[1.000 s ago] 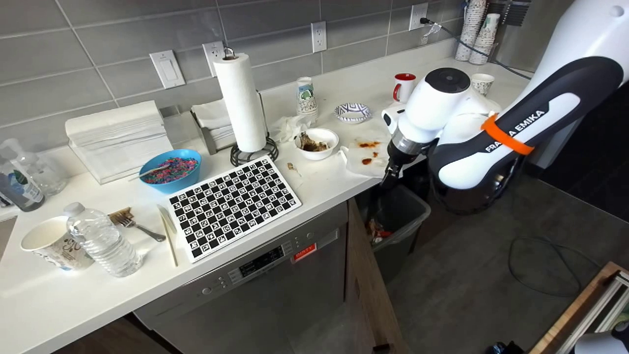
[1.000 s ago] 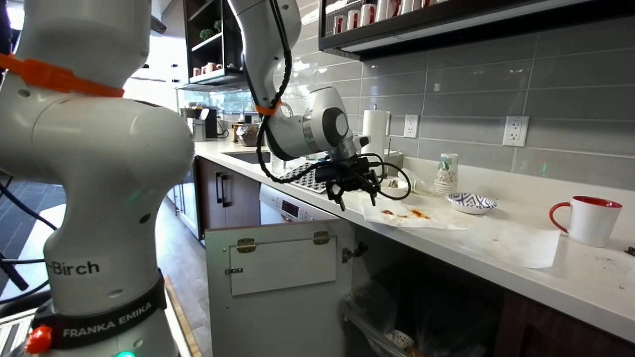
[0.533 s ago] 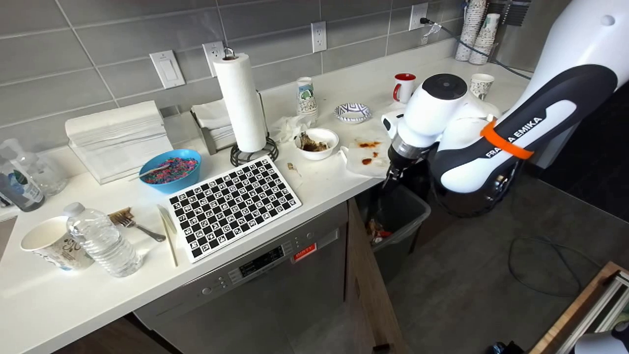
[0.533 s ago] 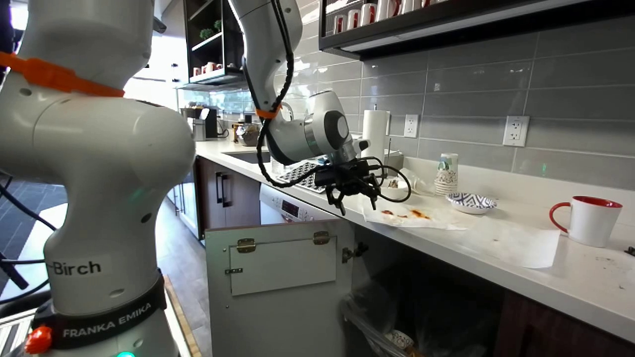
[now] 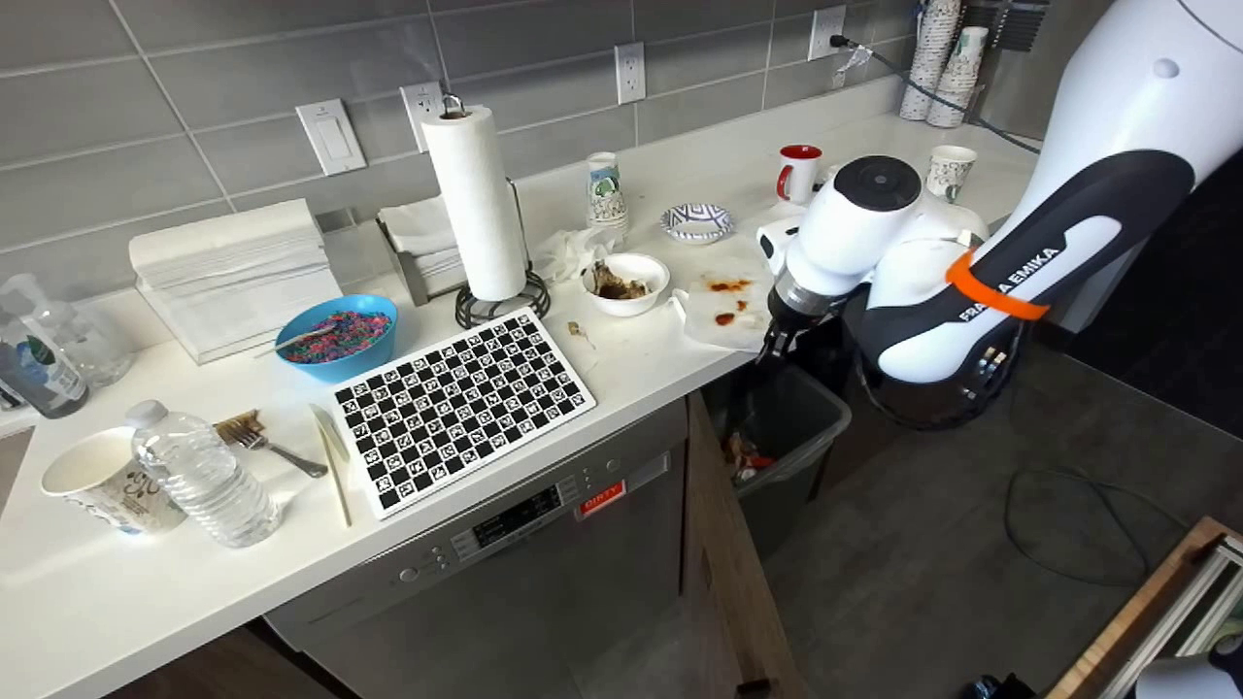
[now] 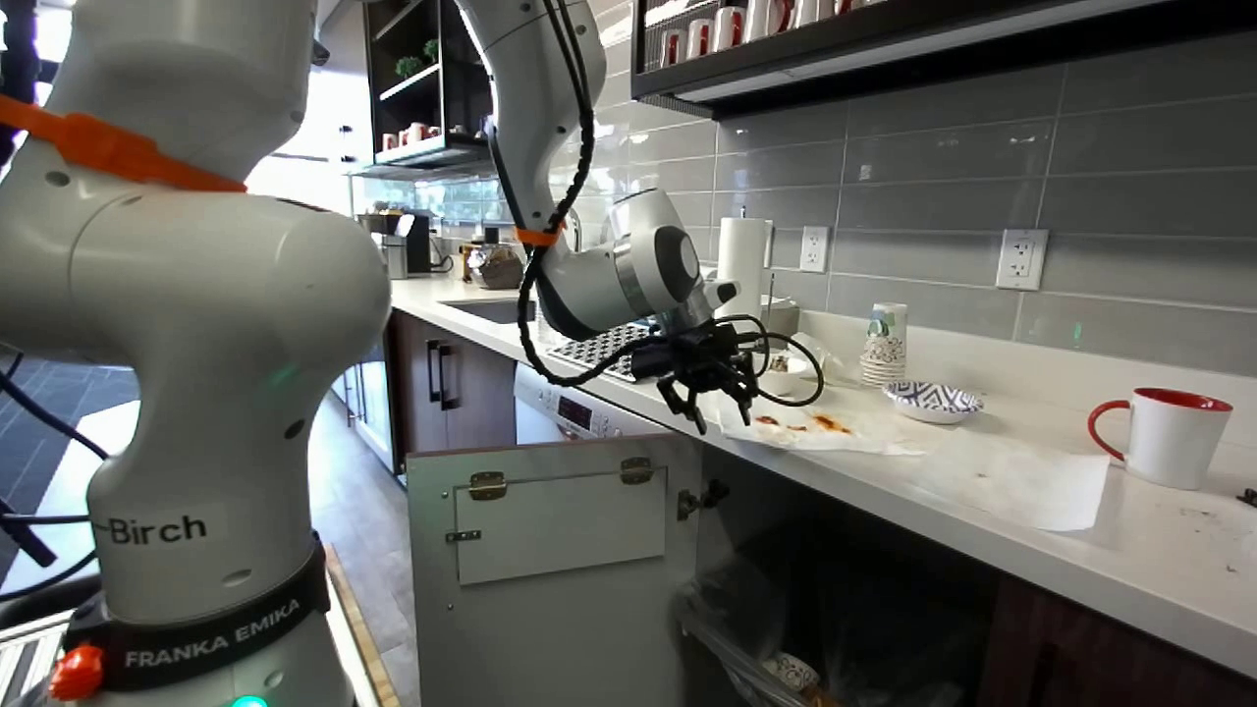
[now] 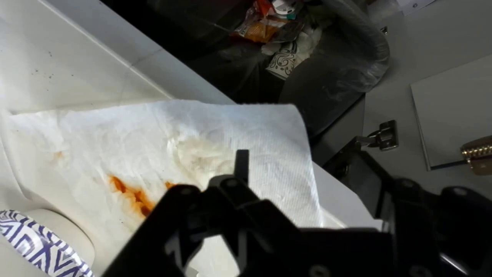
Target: Fold the napkin and put it in the bin
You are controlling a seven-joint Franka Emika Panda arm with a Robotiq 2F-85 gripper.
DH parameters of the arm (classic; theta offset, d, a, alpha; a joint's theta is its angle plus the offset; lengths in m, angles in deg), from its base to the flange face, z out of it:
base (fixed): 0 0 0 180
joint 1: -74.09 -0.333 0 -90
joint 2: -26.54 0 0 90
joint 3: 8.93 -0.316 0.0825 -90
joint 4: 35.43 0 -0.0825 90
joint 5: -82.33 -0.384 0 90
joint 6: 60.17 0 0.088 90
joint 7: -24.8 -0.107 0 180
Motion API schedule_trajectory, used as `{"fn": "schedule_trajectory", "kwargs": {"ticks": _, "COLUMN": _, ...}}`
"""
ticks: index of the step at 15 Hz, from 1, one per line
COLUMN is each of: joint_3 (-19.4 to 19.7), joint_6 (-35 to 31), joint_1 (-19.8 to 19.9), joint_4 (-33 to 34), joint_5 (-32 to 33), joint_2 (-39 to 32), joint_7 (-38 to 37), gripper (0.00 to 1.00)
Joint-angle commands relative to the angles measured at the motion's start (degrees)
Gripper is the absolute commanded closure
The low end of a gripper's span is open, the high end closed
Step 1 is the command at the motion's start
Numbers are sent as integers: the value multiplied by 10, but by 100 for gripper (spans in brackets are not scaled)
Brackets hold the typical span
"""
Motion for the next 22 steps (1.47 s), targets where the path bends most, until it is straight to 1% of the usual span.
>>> {"fn": "schedule_trajectory", "kwargs": {"ticks": 1, "joint_3": 21, "joint_6": -23, "joint_1": -18, "joint_4": 11, "joint_5": 16, "joint_2": -31, "joint_7": -27, "gripper": 59}}
{"fn": "schedule_trajectory", "kwargs": {"ticks": 2, "joint_3": 24, "joint_6": -24, "joint_1": -21, "joint_4": 12, "joint_5": 16, "joint_2": -34, "joint_7": -28, "gripper": 69}}
{"fn": "schedule_trajectory", "kwargs": {"ticks": 4, "joint_3": 31, "joint_6": -25, "joint_1": -28, "joint_4": 15, "joint_5": 16, "joint_2": -39, "joint_7": -28, "gripper": 82}}
{"fn": "schedule_trajectory", "kwargs": {"ticks": 5, "joint_3": 35, "joint_6": -27, "joint_1": -31, "joint_4": 15, "joint_5": 16, "joint_2": -42, "joint_7": -30, "gripper": 91}}
{"fn": "schedule_trajectory", "kwargs": {"ticks": 6, "joint_3": 40, "joint_6": -27, "joint_1": -35, "joint_4": 16, "joint_5": 16, "joint_2": -42, "joint_7": -31, "gripper": 98}}
{"fn": "schedule_trajectory", "kwargs": {"ticks": 7, "joint_3": 45, "joint_6": -28, "joint_1": -40, "joint_4": 17, "joint_5": 17, "joint_2": -44, "joint_7": -33, "gripper": 100}}
{"fn": "schedule_trajectory", "kwargs": {"ticks": 11, "joint_3": 67, "joint_6": -17, "joint_1": -61, "joint_4": 20, "joint_5": 17, "joint_2": -32, "joint_7": -30, "gripper": 100}}
{"fn": "schedule_trajectory", "kwargs": {"ticks": 14, "joint_3": 72, "joint_6": -2, "joint_1": -67, "joint_4": 24, "joint_5": 15, "joint_2": -19, "joint_7": -19, "gripper": 100}}
{"fn": "schedule_trajectory", "kwargs": {"ticks": 17, "joint_3": 73, "joint_6": 14, "joint_1": -65, "joint_4": 31, "joint_5": 10, "joint_2": -9, "joint_7": -9, "gripper": 100}}
{"fn": "schedule_trajectory", "kwargs": {"ticks": 19, "joint_3": 58, "joint_6": 17, "joint_1": -49, "joint_4": 32, "joint_5": -5, "joint_2": 0, "joint_7": 5, "gripper": 100}}
{"fn": "schedule_trajectory", "kwargs": {"ticks": 20, "joint_3": 42, "joint_6": 17, "joint_1": -35, "joint_4": 30, "joint_5": -18, "joint_2": 8, "joint_7": 18, "gripper": 100}}
{"fn": "schedule_trajectory", "kwargs": {"ticks": 21, "joint_3": 22, "joint_6": 19, "joint_1": -18, "joint_4": 26, "joint_5": -35, "joint_2": 18, "joint_7": 36, "gripper": 100}}
{"fn": "schedule_trajectory", "kwargs": {"ticks": 22, "joint_3": -12, "joint_6": 23, "joint_1": 8, "joint_4": 18, "joint_5": -65, "joint_2": 36, "joint_7": 62, "gripper": 100}}
